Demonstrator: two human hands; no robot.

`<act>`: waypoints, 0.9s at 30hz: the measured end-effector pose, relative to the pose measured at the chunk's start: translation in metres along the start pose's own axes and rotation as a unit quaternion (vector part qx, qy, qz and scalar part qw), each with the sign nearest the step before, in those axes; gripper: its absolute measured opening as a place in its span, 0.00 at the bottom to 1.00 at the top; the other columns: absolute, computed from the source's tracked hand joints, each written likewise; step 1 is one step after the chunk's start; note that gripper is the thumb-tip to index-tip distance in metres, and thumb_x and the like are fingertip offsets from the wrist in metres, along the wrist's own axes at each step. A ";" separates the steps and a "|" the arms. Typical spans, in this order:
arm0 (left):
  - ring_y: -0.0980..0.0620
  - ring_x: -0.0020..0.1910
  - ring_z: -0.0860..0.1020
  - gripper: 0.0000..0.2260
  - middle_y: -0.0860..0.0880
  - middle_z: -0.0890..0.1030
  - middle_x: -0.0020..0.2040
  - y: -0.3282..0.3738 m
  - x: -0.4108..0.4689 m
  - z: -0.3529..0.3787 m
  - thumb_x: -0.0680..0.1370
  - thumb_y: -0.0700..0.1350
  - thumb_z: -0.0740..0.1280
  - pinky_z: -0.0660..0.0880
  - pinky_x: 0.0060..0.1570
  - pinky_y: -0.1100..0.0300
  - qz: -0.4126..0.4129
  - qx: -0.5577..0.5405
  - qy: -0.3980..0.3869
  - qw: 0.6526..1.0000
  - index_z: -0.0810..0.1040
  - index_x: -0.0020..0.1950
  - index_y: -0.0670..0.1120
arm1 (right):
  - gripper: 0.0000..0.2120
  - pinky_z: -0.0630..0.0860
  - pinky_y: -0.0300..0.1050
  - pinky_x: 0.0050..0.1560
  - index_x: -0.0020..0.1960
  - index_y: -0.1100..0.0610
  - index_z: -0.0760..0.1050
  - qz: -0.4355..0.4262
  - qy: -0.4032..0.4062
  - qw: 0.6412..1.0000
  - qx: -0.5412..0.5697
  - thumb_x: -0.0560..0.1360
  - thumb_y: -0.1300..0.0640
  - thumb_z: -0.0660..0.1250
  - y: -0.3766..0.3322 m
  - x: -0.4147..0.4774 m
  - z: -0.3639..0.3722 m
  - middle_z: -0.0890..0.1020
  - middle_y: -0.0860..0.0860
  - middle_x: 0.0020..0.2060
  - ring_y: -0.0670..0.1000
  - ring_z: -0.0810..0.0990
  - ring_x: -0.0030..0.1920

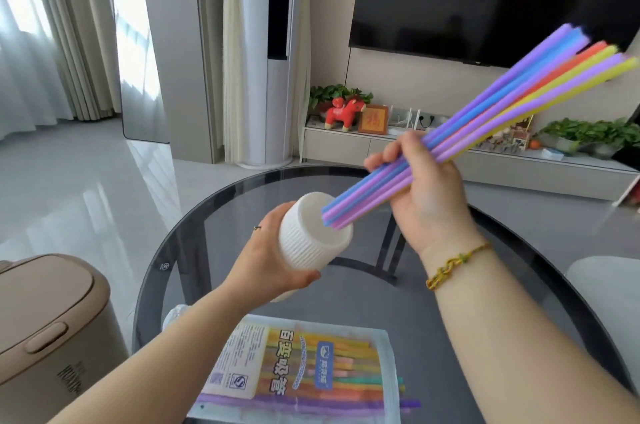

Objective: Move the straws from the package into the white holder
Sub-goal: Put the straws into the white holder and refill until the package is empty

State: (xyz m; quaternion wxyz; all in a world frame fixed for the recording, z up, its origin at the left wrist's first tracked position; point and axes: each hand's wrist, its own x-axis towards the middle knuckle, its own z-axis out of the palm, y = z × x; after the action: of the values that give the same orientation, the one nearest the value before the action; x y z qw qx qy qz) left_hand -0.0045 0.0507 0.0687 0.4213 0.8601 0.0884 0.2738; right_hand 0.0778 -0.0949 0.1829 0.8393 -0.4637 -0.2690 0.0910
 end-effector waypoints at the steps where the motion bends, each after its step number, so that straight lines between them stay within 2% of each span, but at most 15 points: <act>1: 0.57 0.55 0.66 0.41 0.71 0.63 0.51 0.002 -0.003 0.001 0.57 0.45 0.78 0.63 0.53 0.58 0.004 0.003 0.000 1.000 0.54 0.52 0.73 | 0.15 0.80 0.41 0.43 0.32 0.54 0.70 0.003 0.002 1.000 -0.030 0.77 0.60 0.58 0.007 -0.005 0.001 0.76 0.45 0.21 0.45 0.81 0.30; 3: 0.58 0.54 0.67 0.41 0.71 0.63 0.51 0.005 -0.010 0.002 0.57 0.46 0.78 0.64 0.52 0.60 0.009 0.011 -0.001 1.000 0.54 0.52 0.74 | 0.16 0.77 0.41 0.46 0.31 0.53 0.70 0.002 0.004 0.996 -0.091 0.77 0.61 0.58 0.020 -0.013 0.002 0.77 0.44 0.20 0.45 0.81 0.33; 6: 0.62 0.53 0.68 0.41 0.71 0.64 0.52 0.007 -0.016 0.002 0.56 0.46 0.78 0.64 0.50 0.65 0.014 0.007 0.004 1.000 0.55 0.53 0.74 | 0.14 0.74 0.36 0.42 0.32 0.52 0.71 0.017 -0.013 0.984 -0.174 0.76 0.61 0.60 0.038 -0.024 0.002 0.80 0.42 0.23 0.42 0.79 0.36; 10: 0.58 0.55 0.67 0.41 0.70 0.64 0.52 0.011 -0.023 0.006 0.57 0.46 0.78 0.64 0.51 0.63 0.015 0.009 0.009 1.000 0.55 0.54 0.72 | 0.10 0.74 0.38 0.44 0.35 0.50 0.72 0.068 -0.001 0.982 -0.176 0.75 0.59 0.62 0.052 -0.032 -0.001 0.80 0.45 0.36 0.44 0.77 0.42; 13: 0.58 0.55 0.67 0.41 0.71 0.63 0.52 0.013 -0.025 0.008 0.57 0.47 0.78 0.65 0.52 0.60 0.013 0.013 0.014 1.000 0.54 0.53 0.72 | 0.07 0.74 0.39 0.44 0.37 0.50 0.73 0.107 0.018 0.980 -0.165 0.73 0.59 0.65 0.058 -0.033 -0.003 0.77 0.45 0.40 0.44 0.76 0.42; 17: 0.56 0.55 0.67 0.41 0.69 0.64 0.51 0.012 -0.023 0.009 0.57 0.47 0.78 0.66 0.52 0.59 0.005 0.012 0.029 0.999 0.53 0.55 0.69 | 0.08 0.75 0.46 0.46 0.35 0.50 0.75 0.127 0.028 0.980 -0.154 0.72 0.60 0.67 0.062 -0.032 -0.006 0.78 0.49 0.37 0.51 0.77 0.43; 21: 0.56 0.55 0.66 0.41 0.62 0.66 0.52 0.012 -0.021 0.009 0.58 0.47 0.77 0.66 0.51 0.58 0.005 0.011 0.039 0.999 0.53 0.55 0.68 | 0.09 0.74 0.40 0.40 0.34 0.51 0.75 0.111 0.030 0.983 -0.144 0.72 0.61 0.67 0.061 -0.027 -0.004 0.79 0.49 0.36 0.47 0.77 0.39; 27: 0.55 0.55 0.66 0.40 0.58 0.67 0.54 0.010 -0.018 0.012 0.58 0.47 0.77 0.66 0.51 0.57 -0.019 0.009 0.045 0.999 0.59 0.63 0.57 | 0.08 0.73 0.42 0.44 0.35 0.50 0.75 0.126 0.003 0.980 -0.151 0.72 0.59 0.66 0.063 -0.021 0.002 0.79 0.47 0.37 0.46 0.76 0.42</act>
State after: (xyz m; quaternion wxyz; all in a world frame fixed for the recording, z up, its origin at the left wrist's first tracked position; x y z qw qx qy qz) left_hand -0.0135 0.0296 0.0636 0.4141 0.8490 0.1259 0.3030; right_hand 0.0648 -0.0667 0.1239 0.7421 -0.6157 -0.2166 0.1525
